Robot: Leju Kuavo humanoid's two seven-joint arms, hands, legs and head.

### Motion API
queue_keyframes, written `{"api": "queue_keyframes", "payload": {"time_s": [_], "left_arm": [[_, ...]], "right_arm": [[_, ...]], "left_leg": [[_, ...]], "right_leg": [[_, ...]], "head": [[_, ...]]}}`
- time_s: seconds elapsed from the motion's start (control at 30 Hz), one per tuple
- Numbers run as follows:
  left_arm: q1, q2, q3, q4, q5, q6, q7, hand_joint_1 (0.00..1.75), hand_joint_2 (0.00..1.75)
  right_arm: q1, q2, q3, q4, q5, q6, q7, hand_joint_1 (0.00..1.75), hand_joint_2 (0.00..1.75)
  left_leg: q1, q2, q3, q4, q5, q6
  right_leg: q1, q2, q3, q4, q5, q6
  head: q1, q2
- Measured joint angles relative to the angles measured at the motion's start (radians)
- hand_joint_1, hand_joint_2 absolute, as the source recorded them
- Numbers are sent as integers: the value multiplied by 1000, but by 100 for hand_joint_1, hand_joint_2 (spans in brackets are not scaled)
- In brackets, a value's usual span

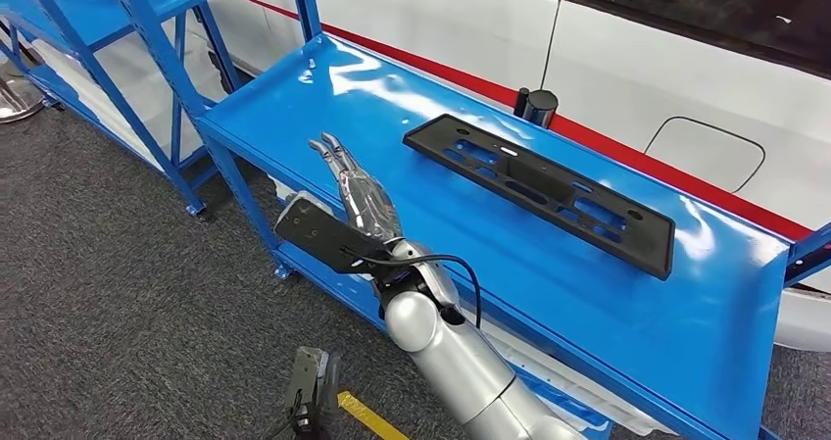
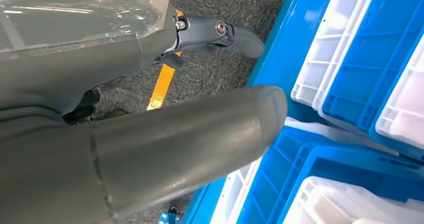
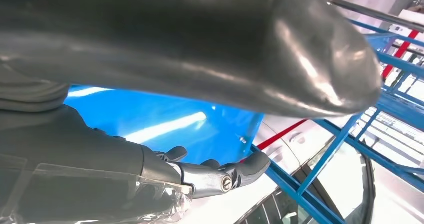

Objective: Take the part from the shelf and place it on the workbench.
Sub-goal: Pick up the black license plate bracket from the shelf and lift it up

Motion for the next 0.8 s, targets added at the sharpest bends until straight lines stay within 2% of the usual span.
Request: {"api": "queue_keyframes", "payload": {"time_s": [0.23,0.4,0.6,0.7,0.8], "left_arm": [[0,0,-19,0,-6,-10,9,0,0],[0,0,-33,0,-22,-7,22,0,0],[1,1,-54,0,-29,-8,36,0,0],[3,3,-56,0,-24,-8,39,0,0],[6,5,-56,0,-20,-8,39,0,0]], "right_arm": [[7,-1,-15,7,-1,-21,-3,0,0],[22,-2,-23,7,-5,-28,-1,0,0],[45,-9,-41,7,6,-53,1,0,0],[51,-19,-47,6,101,-125,26,0,0],[52,-32,-60,7,212,-198,63,0,131]], "left_leg": [[-6,-2,0,1,-2,11],[-7,-2,0,1,-2,13],[-3,-2,1,0,-1,14],[-1,-2,1,-1,-1,14],[-1,-2,1,-1,-1,14]], "right_leg": [[-5,-4,5,-10,5,9],[-6,-3,4,-10,5,24],[-2,-3,4,-10,5,24],[0,-3,4,-9,5,24],[1,-3,4,-9,5,23]], "head": [[6,0],[6,0],[6,0],[12,0],[15,0]]}}
